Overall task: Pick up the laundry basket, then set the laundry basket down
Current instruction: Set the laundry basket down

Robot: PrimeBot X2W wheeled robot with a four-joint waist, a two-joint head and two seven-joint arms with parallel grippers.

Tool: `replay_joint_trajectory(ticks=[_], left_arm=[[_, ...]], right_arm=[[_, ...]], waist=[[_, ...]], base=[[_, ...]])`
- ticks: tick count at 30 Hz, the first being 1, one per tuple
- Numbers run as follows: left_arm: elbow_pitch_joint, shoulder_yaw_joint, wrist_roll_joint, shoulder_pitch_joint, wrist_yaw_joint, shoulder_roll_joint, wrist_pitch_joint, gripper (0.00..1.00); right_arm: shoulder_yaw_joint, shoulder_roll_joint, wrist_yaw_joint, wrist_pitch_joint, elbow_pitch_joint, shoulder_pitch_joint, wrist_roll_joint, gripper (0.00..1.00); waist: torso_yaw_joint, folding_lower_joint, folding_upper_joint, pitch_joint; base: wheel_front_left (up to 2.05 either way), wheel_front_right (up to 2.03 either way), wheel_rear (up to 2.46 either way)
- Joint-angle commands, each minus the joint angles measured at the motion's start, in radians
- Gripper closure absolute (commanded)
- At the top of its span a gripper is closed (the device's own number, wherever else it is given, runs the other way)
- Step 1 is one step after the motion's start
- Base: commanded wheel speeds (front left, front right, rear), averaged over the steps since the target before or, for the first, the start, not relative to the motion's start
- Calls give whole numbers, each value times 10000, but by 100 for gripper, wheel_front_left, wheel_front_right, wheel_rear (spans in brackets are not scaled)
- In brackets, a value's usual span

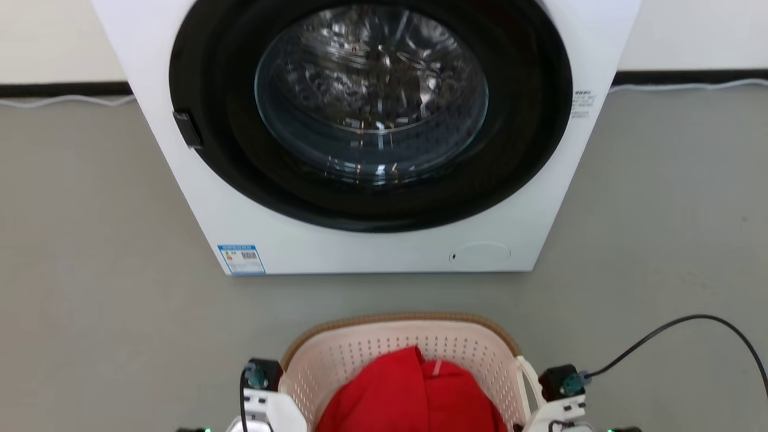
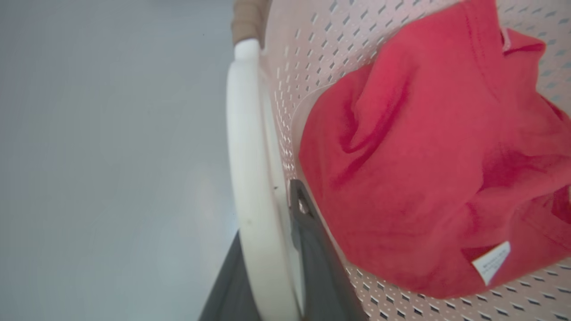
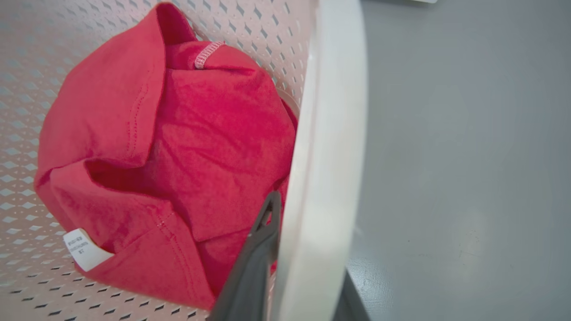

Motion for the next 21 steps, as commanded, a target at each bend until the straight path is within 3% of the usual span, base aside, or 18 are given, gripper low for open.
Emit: replay_joint_trajectory(ticks=[1,13,21], left_arm=[[-92,91,21,-640,-16,122,-152,100],[-19,215,24,-1962,115,420,-808,100],[-14,440,-10,-3052,445,692,-1802,100]], right_arm=[[162,191,173,-354,-400,-562,32,100],[52,191,173,-1127,-306,-1785,-99,100],[-199,191,173,-1893,-106,-2919,-136,100]], waist=[[-6,1,0,427],[105,1,0,2766],[164,1,0,4505]], base=[[0,0,0],[0,0,0],[0,0,0]])
